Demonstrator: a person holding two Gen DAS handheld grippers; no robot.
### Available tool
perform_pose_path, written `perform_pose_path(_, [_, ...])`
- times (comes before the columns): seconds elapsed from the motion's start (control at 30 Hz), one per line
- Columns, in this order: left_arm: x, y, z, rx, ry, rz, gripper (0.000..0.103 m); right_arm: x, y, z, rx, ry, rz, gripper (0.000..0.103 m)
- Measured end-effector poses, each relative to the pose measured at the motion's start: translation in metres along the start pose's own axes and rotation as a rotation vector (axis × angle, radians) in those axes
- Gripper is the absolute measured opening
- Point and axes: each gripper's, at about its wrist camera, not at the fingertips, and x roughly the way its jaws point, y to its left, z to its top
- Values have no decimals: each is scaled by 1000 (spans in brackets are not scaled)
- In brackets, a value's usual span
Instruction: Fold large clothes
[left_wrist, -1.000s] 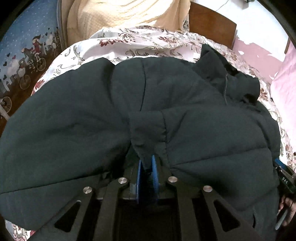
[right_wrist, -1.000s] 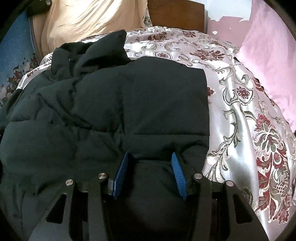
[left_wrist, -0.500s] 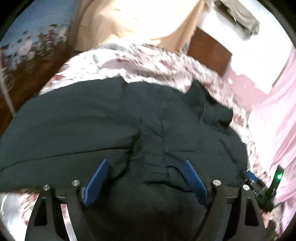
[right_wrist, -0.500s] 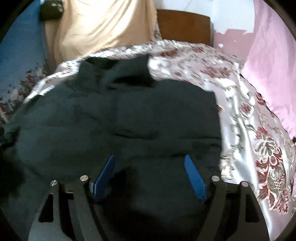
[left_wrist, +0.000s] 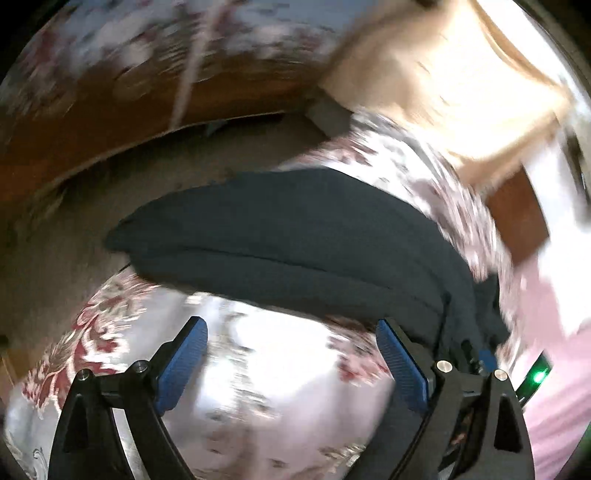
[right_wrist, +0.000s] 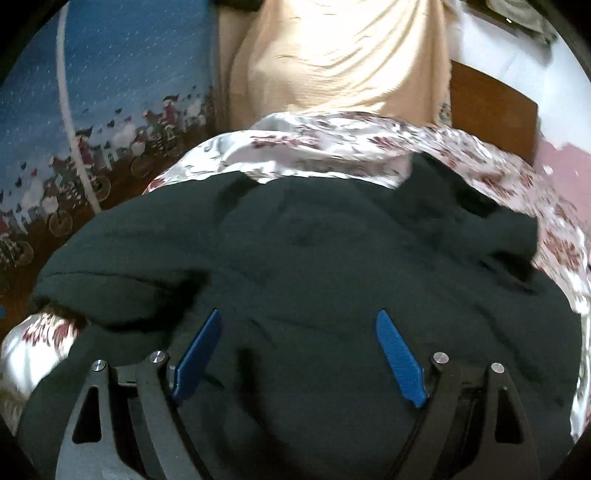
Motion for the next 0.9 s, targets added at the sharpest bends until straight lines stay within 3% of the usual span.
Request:
perform_pose_path(0.23, [38,56,11,-235,26,-91,93,30,36,0,-12,37,-83,82])
perform_pose_path(0.37, [62,77,13,-344,37,-132,93,40,47,-9,-46,39,-110,87])
perform_pose_path(0.57, [84,85,17,-386,17,-126,93,44,48,-15,-51,34,-117,90])
perform_pose_path(0.73, [86,83,20,-365,-4,-120,92,49,46,-15,-42,42,-104,92])
perform_pose_path(0.83, [84,81,22,-343,-21,-124,77,52,47,-16,-46,41,-107,92])
perform_pose_path(0.9, [82,80,24,-336,-38,-124,59,52,47,-17,-46,38,-108,93])
